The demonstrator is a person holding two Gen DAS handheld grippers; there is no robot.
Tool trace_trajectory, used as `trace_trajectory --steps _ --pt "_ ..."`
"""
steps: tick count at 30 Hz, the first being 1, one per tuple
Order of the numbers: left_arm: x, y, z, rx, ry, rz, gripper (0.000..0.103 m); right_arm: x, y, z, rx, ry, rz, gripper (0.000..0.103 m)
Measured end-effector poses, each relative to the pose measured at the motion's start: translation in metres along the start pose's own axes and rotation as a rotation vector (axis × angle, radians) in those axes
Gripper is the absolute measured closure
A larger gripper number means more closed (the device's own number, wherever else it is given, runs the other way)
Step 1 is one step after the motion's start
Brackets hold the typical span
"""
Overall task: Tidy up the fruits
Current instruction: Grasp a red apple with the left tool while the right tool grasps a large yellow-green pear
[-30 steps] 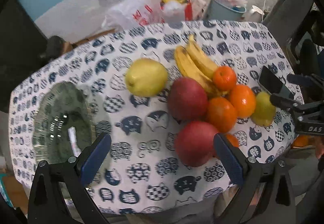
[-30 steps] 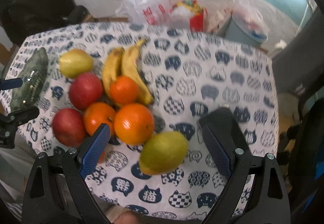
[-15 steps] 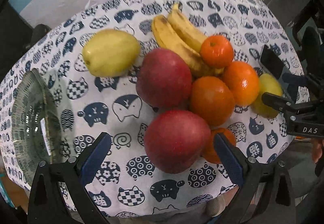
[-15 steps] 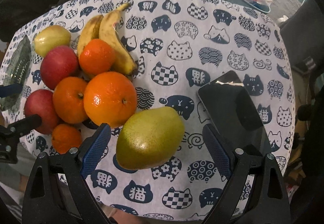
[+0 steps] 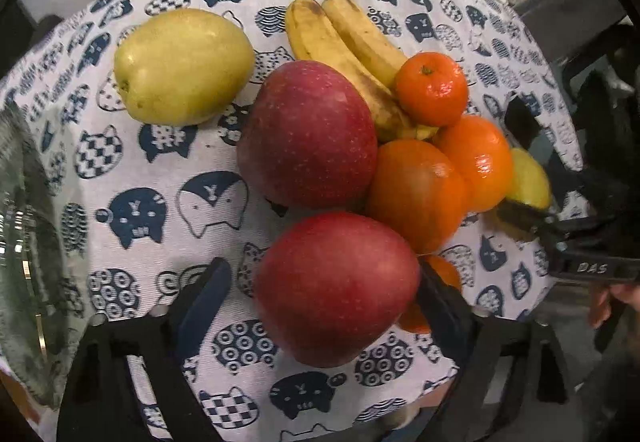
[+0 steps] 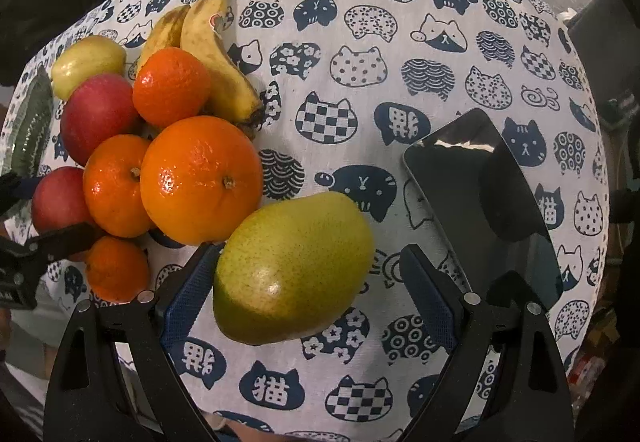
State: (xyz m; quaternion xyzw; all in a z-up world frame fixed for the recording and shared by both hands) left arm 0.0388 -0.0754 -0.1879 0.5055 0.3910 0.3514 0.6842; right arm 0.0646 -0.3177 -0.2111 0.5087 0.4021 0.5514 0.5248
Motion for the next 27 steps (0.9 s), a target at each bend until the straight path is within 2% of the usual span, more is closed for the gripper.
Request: trace_trajectory --steps 1,2,3,4,8,13,19,27 --pt "-0.001 0.0 0.0 -0.006 -0.003 -0.022 0.024 -0.001 0.0 0.001 0.001 0.002 0.002 0.016" --pt "-0.002 -0.001 -0.001 -0.009 -0.009 -0.031 0.026 -0.001 0.0 0.0 0.006 0.002 0.013 0.018" --pt "-0.005 0.0 -0.001 -0.008 -0.018 -0.02 0.026 -0.001 -0.001 -0.001 0.014 0.002 0.026 0.025" --pt "-0.007 0.002 -0.002 -0.013 -0.025 -0.007 0.026 0.001 -0.003 0.0 0.032 -0.002 0.046 0.025" --pt "-0.009 0.002 -0.002 -0.021 -0.028 -0.003 0.026 0.004 -0.005 -0.003 0.017 0.013 0.039 0.026" --pt "-0.008 0.006 -0.007 -0.024 -0.06 0.063 0.026 0.012 0.005 -0.009 -0.024 0.051 -0.002 0.026" --pt "-0.007 0.024 -0.011 -0.065 -0.076 0.1 0.026 0.023 0.028 -0.015 -0.103 0.079 -0.029 0.026" --pt "-0.009 0.052 -0.016 -0.119 -0.095 0.145 0.026 0.043 0.065 -0.013 -0.221 0.106 -0.017 0.026"
Point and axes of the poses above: each gripper's, at about its wrist camera, not at the fingertips, and y roughly against the way its jaws point, x to its left, z to its top, the point moved 1 cm from there along -y, roughly the way its jaws point, and after that the axes turned 14 degrees about -y, right-handed, at the moved point
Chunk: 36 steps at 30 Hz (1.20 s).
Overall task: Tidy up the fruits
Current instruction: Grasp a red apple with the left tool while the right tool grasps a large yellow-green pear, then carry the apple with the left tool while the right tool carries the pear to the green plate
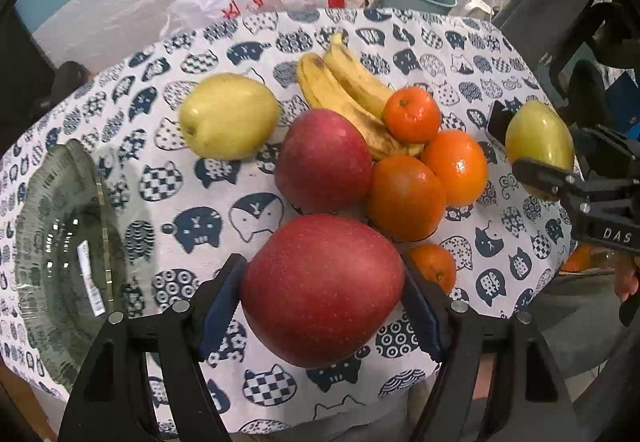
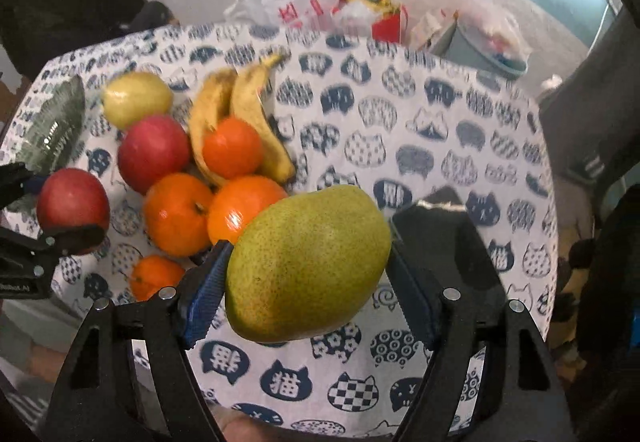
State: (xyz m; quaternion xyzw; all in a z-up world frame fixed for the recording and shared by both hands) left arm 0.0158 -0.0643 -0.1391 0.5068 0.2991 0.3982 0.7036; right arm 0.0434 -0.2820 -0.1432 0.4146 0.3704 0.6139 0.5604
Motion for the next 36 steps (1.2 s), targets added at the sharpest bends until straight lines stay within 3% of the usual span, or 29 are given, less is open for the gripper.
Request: trace_trajectory --steps 17,23,36 --pt "0.036 0.058 -0.011 -0.112 0.021 0.095 0.026 0.079 0.045 0.03 -0.122 0.108 0.146 0.026" --pt "0.055 0.07 -0.022 -0.138 0.042 0.137 0.026 0.112 0.047 0.037 -0.122 0.137 0.192 0.026" --pt "0.109 0.084 -0.059 -0.15 0.164 0.152 0.026 0.196 0.036 0.045 -0.086 0.233 0.256 0.026"
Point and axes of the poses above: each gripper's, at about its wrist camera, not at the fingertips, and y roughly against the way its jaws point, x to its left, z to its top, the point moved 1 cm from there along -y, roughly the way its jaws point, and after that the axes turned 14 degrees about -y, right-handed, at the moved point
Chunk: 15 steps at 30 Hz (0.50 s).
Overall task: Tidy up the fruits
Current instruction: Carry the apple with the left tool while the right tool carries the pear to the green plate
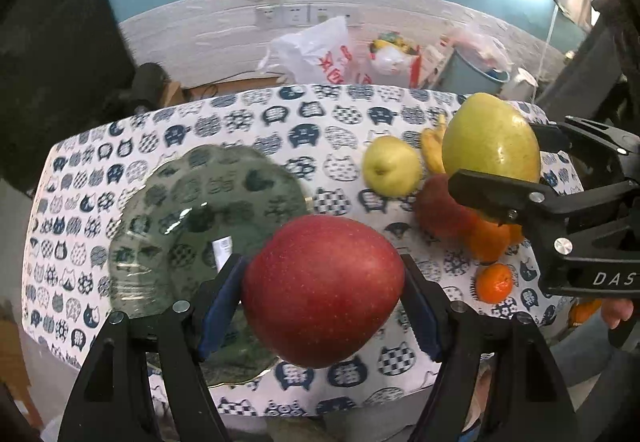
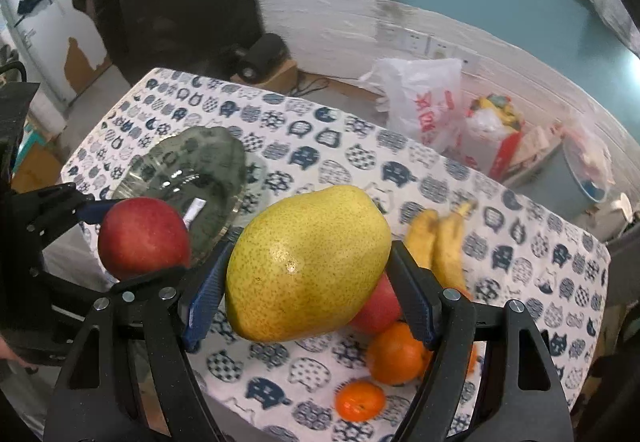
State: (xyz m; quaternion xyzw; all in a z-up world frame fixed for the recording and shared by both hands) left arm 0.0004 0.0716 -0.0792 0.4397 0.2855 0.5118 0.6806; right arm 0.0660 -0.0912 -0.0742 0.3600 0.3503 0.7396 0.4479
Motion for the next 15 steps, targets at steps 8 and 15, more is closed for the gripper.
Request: trace_trajectory --steps 8,15 --pt "0.044 -0.003 -0.027 0.012 0.083 0.031 0.026 0.044 -0.028 0.01 0.043 0.047 0.047 0.026" --pt "0.075 -0.016 -0.048 0.047 0.148 0.041 0.026 0.084 -0.061 0.01 0.108 0.092 0.082 0.026"
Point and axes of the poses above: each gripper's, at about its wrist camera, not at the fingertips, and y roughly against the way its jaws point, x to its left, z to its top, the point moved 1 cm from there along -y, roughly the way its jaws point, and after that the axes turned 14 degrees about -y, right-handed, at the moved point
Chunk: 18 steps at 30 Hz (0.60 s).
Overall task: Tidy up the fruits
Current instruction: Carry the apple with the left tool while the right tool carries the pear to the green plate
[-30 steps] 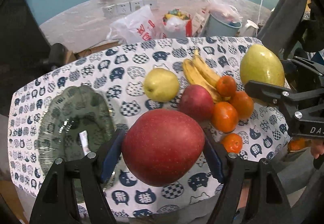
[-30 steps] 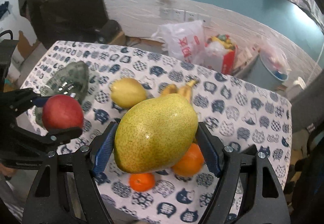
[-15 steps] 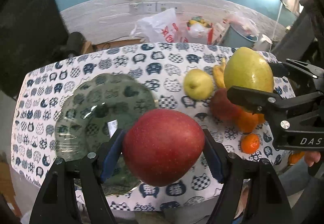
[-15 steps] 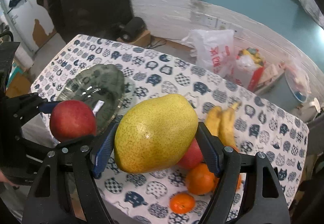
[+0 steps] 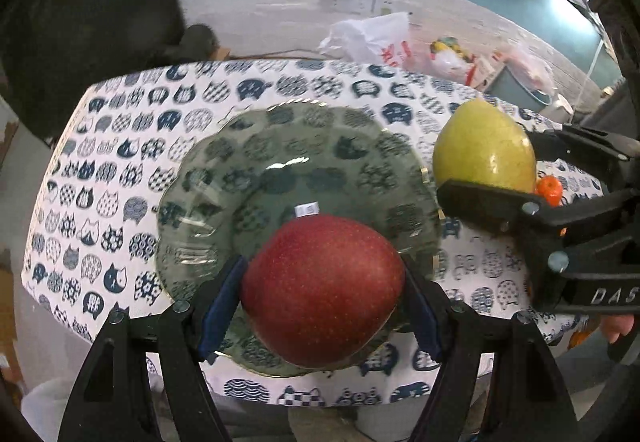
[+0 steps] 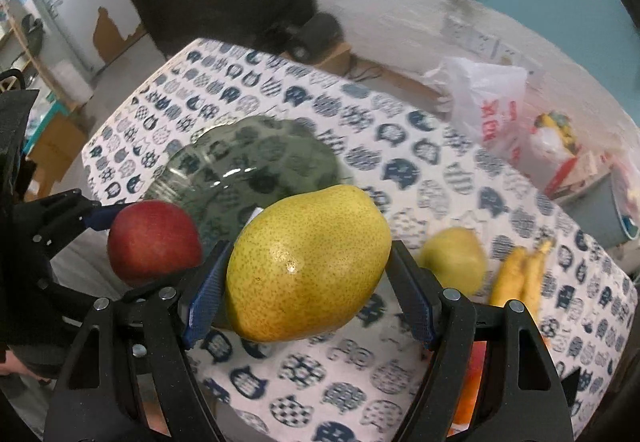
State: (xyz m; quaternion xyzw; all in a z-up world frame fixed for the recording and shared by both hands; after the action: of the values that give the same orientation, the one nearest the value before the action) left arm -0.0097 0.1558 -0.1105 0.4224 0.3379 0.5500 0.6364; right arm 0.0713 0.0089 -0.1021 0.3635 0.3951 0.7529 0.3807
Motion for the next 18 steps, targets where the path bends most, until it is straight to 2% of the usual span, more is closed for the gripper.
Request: trace_trajectory --steps 8,13,18 --pt "0.02 -0.024 -0.014 0.059 0.058 -0.014 0.026 0.023 -0.039 0.002 0.08 0.012 0.034 0.026" --pt "0.029 -0.039 -0.024 0.106 0.104 -0.056 0.026 0.019 -0.061 -0.002 0.152 -0.03 0.065 0.026" --pt "0.026 -0.049 -0.029 0.136 0.093 -0.038 0.026 0.018 -0.072 -0.007 0.179 -0.013 0.049 0.026"
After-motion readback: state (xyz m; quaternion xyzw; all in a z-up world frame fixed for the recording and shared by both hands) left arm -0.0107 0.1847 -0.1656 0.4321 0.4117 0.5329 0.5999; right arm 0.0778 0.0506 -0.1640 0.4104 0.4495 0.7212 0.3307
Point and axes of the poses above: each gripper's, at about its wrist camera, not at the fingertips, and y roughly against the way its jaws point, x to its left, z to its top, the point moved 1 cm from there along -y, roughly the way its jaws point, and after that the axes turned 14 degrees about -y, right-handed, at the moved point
